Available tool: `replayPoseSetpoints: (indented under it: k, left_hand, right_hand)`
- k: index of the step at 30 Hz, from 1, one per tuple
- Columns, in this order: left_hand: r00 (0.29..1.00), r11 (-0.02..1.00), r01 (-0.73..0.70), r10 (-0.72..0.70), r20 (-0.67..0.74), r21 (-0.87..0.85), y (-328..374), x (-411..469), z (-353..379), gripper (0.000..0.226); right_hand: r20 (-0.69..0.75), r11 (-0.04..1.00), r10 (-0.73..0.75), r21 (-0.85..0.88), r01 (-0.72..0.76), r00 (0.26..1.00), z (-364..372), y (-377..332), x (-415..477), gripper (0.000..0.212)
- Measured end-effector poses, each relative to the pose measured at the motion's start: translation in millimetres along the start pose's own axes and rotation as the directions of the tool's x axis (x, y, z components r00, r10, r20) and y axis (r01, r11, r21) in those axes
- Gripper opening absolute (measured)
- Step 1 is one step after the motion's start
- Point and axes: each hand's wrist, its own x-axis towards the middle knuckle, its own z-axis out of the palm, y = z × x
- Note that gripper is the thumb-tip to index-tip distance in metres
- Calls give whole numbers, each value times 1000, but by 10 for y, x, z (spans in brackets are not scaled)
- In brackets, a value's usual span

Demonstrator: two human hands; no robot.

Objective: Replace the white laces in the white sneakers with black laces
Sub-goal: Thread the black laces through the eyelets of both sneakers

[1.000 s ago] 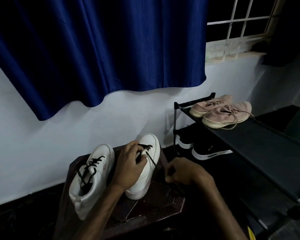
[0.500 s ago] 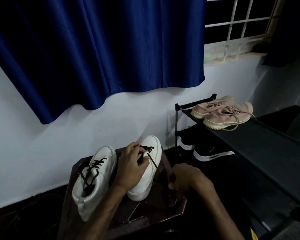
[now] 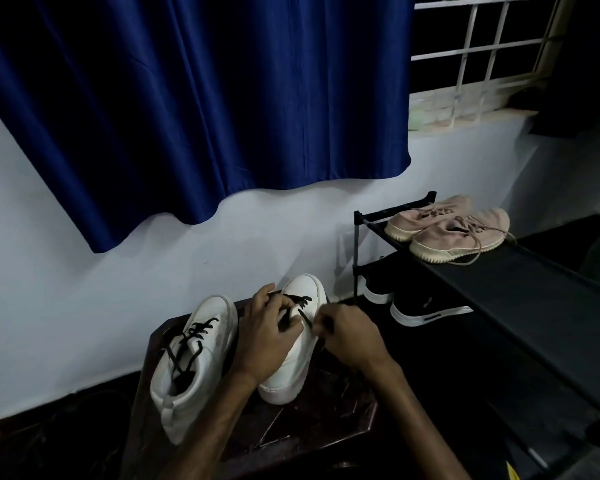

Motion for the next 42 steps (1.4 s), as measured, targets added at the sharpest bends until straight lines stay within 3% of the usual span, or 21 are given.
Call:
replayPoseSetpoints:
  k: [3,5,8,11,13,15,19,24,29,31,35,37,39,42]
  left_hand:
    - [1000,999,18,-18,9,-27,-9,10,-5,40]
    - [999,999,38,-38,18,-30,10,8,-5,40]
    - [999,999,39,-39,22,0,17,7,4,40]
    - [998,999,47,-47,39,17,68,-15,-19,47]
    - [997,998,55,-55,55,14,101,-24,-36,44]
    - [995,997,78,-77,67,-6,108,-20,-36,22]
    - [992,992,119,-116,58,-52,126,-19,-57,16]
    - [985,971,155,-136,110,-180,163,-9,-88,21]
    - [975,960,210,-191,113,-185,147,-28,-82,26]
    - [973,959,221,-206,100,-175,149,-27,-76,31]
    - [968,963,243,-233,88,-117,126,-23,-51,31]
    - [970,963,241,-235,62,-117,115,-28,-49,30]
    - [970,962,241,-241,17,-131,114,-36,-43,26]
    - [949,944,299,-310,-60,-142,117,-68,-44,14]
  right_hand:
    - [341,967,132,-252,-45,931,-134,152,-149,20]
    - [414,960,178,-272,-65,893,-201,214,-165,20]
    - [239,983,123,-162,-85,963,-247,146,-55,27]
    - [75,979,3,205,-18,997,-142,-29,92,26]
    - [-2,968,-49,246,48,999,-29,-108,154,21]
    - [-61,973,-33,228,46,998,68,-74,166,15]
    - [77,998,35,44,-39,996,265,192,92,11]
    - [-36,930,20,367,-5,999,221,109,113,26]
    - [-46,926,-55,372,68,997,208,-58,176,22]
    - [-12,944,-37,327,39,999,232,-13,166,25]
    - [41,1000,-20,21,19,999,172,149,110,20]
    - [47,1000,-4,8,4,999,165,172,105,18]
    - [57,997,25,66,-29,998,190,138,107,18]
    - [76,919,93,378,-115,993,271,116,77,20]
